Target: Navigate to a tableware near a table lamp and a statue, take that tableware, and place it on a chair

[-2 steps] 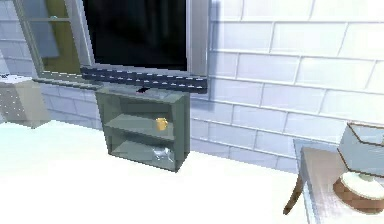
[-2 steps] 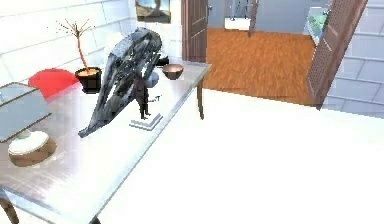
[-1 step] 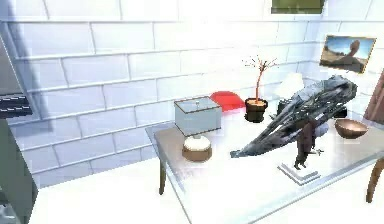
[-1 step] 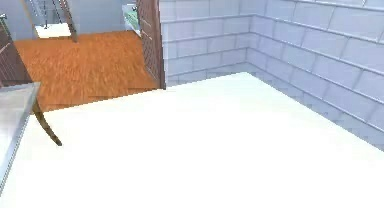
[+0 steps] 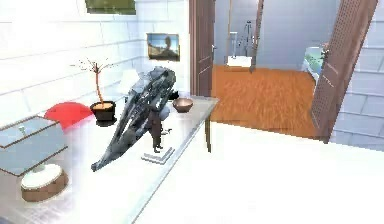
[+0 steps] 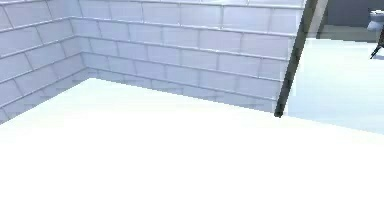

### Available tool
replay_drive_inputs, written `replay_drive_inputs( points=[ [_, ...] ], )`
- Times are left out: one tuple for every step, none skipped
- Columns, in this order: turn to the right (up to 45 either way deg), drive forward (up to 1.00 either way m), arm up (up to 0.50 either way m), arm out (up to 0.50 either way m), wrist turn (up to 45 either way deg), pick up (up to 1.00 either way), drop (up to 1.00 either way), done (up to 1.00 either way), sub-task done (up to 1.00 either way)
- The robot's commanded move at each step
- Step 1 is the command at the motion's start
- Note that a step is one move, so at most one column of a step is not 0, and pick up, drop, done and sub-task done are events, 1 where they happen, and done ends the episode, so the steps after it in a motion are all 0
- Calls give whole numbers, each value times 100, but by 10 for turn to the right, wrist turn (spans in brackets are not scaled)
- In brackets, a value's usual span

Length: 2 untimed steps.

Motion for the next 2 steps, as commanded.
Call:
replay_drive_inputs(
  points=[
    [450,0,0,0,0,0,0,0,0],
    [450,0,0,0,0,0,0,0,0]
  ],
)
